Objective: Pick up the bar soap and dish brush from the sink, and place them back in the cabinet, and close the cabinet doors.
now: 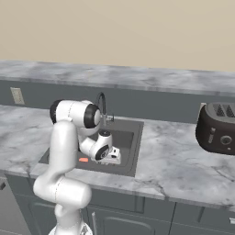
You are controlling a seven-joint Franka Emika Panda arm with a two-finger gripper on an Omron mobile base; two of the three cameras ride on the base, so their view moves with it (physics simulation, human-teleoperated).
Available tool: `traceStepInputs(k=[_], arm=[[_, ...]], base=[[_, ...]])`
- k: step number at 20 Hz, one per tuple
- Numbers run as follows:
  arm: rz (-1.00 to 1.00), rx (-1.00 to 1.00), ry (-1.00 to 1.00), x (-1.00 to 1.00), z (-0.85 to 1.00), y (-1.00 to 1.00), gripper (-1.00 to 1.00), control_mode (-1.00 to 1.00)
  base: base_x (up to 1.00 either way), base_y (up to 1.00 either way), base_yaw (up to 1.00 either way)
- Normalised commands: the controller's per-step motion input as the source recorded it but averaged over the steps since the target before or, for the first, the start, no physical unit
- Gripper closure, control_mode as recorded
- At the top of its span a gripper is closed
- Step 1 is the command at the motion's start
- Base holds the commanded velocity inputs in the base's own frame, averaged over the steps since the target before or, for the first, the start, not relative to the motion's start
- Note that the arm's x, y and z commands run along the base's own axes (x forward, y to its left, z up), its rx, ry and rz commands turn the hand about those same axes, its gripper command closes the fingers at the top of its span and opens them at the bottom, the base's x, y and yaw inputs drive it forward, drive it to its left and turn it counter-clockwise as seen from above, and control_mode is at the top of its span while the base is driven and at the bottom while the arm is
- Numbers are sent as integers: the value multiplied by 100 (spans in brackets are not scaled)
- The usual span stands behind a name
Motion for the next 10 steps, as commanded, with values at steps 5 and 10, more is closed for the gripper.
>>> traceStepInputs(k=[5,10], arm=[[0,0,0,0,-10,0,-100,-100],[0,0,0,0,-12,0,-100,-100]], base=[[0,0,0],[0,0,0]])
